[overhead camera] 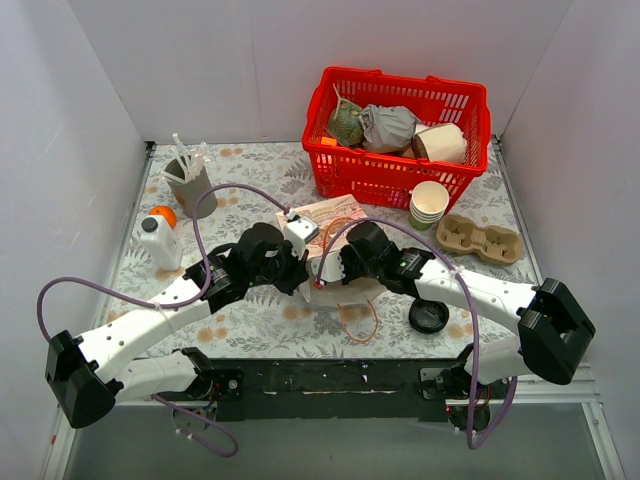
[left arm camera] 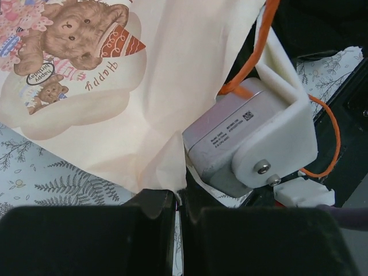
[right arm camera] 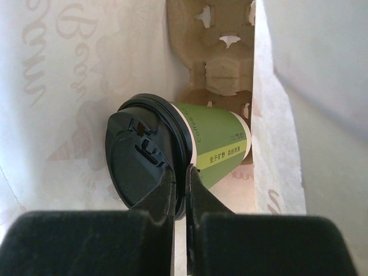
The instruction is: Pack the takeout coffee
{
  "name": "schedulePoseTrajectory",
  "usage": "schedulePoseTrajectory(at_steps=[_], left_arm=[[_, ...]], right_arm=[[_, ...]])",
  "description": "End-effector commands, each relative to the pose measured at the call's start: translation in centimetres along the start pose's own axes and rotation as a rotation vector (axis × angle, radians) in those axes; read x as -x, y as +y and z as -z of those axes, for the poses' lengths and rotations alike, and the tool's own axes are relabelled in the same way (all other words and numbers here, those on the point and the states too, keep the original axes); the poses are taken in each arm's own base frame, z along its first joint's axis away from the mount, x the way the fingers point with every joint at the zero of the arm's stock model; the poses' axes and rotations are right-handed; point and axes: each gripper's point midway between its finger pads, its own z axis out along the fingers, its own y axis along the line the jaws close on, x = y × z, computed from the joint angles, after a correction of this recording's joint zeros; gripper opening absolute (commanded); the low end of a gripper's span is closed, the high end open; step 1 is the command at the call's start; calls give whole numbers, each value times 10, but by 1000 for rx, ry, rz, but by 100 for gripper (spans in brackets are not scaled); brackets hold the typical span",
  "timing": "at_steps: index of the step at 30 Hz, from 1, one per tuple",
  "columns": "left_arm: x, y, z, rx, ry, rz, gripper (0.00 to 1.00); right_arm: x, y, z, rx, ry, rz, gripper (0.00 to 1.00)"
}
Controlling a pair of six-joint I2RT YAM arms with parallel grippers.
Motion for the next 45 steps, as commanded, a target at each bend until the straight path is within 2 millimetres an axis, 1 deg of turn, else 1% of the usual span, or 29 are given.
schedulePoseTrajectory(at_steps=[1,2,4,5,6,8,9,13,14,17,19,21,22,24,25,26,27,29,30,34,37,41,42,43,44,45], left_arm=[[8,-22,9,-98,-57,7,0],[8,-20,10,-87,-58,9,0],[12,-16,15,-62,-69,12,0],[14,-15,16,-54,-74,14,0],[21,-16,19,-53,-93,20,0],[30,-12,23,-20,-114,32,0],[39,-11,26,-11,-133,37,0],[47,-8,29,16,-127,41,0],[45,-6,26,26,-112,47,0],[45,-12,22,-4,-91,53,0],[45,-14,21,-15,-90,54,0],[46,-13,21,-10,-90,51,0],[45,-15,21,-19,-89,46,0],[44,-20,22,-55,-84,29,0],[42,-23,22,-69,-79,21,0],[40,-24,23,-79,-73,15,0],[38,-26,22,-98,-64,-7,0],[37,-27,23,-103,-65,-13,0],[33,-29,22,-118,-54,-25,0],[24,-33,20,-152,-37,-43,0],[16,-35,19,-177,-22,-60,0],[11,-39,19,-206,-17,-66,0],[10,-40,20,-209,-17,-66,0],[8,-40,19,-210,-14,-64,0],[7,-40,19,-211,-10,-59,0],[6,-41,19,-217,-9,-59,0]], right_arm=[[-2,-10,10,-65,-14,16,1],[-5,-2,12,-48,-11,22,1],[-2,3,21,-38,-38,32,1],[-4,8,21,-31,-43,35,1],[-2,8,24,-36,-54,38,1],[3,5,30,-50,-82,53,1],[4,6,31,-53,-91,62,1],[14,3,36,-58,-132,83,1],[17,3,38,-65,-136,88,1],[27,1,43,-79,-182,113,1],[28,4,45,-59,-179,118,1],[24,10,42,-26,-153,111,1],[15,10,36,-23,-100,110,1],[6,8,30,-22,-39,128,1],[-3,9,22,-6,19,136,1],[0,-1,22,-14,27,142,1],[-2,3,16,20,45,159,1],[3,-3,12,17,30,189,1],[5,-5,8,12,23,206,1],[4,-6,0,29,23,240,1],[-2,-7,-6,35,40,237,1],[-14,-9,-12,35,46,192,1],[-14,-13,-12,12,39,182,1],[-14,-11,-14,16,21,171,2],[-18,-12,-14,2,18,145,3],[-15,-21,-12,-39,-4,139,4]])
